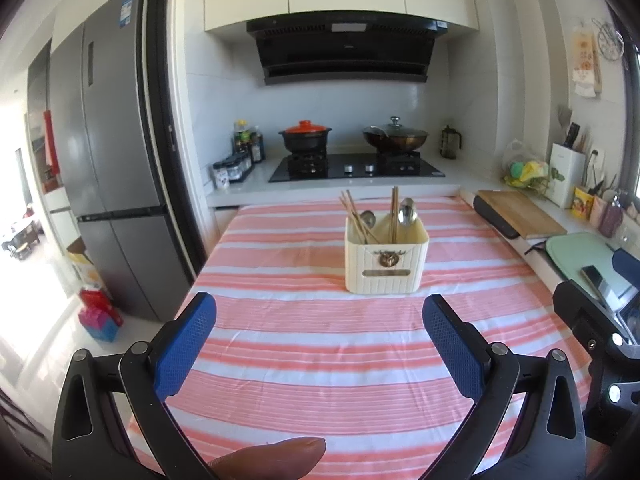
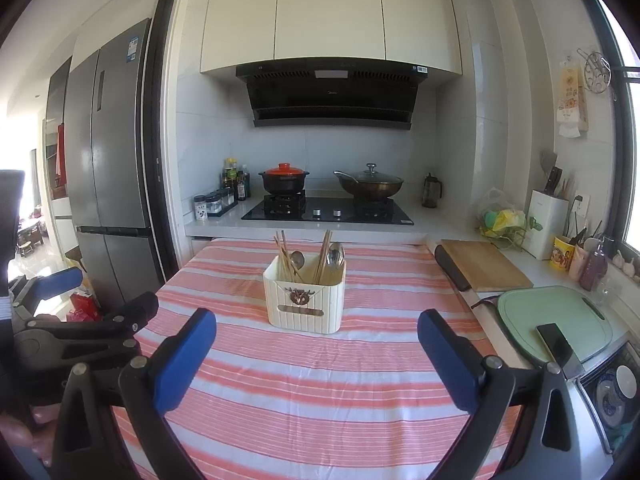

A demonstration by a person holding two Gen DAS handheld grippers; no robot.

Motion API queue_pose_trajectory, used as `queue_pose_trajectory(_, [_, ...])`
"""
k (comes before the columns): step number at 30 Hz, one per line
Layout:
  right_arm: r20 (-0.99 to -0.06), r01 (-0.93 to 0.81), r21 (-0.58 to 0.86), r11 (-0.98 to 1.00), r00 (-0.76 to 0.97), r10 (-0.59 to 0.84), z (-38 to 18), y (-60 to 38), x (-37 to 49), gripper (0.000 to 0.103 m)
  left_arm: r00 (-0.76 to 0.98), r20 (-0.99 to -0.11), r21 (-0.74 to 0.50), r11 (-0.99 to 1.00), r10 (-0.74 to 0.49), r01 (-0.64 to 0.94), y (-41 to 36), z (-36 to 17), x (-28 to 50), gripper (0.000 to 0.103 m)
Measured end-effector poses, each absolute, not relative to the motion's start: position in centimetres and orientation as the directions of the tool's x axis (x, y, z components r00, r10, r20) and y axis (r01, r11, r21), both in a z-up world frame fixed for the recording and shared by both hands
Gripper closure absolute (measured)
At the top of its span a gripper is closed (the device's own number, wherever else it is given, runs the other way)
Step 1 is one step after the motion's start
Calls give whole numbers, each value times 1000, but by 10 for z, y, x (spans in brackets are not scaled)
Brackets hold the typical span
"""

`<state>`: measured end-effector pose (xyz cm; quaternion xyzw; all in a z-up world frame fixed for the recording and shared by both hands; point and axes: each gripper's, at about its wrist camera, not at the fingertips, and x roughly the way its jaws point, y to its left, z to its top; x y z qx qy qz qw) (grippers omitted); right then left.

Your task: Organize utensils

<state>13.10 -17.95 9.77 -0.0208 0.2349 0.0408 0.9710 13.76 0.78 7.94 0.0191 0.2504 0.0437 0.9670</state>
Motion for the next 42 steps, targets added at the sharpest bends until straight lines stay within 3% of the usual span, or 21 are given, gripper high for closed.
queue_pose_trajectory(42, [-483, -78, -44, 996, 874, 47, 88, -181, 137, 1, 871, -475, 55, 992, 126, -114, 12, 72, 140, 0])
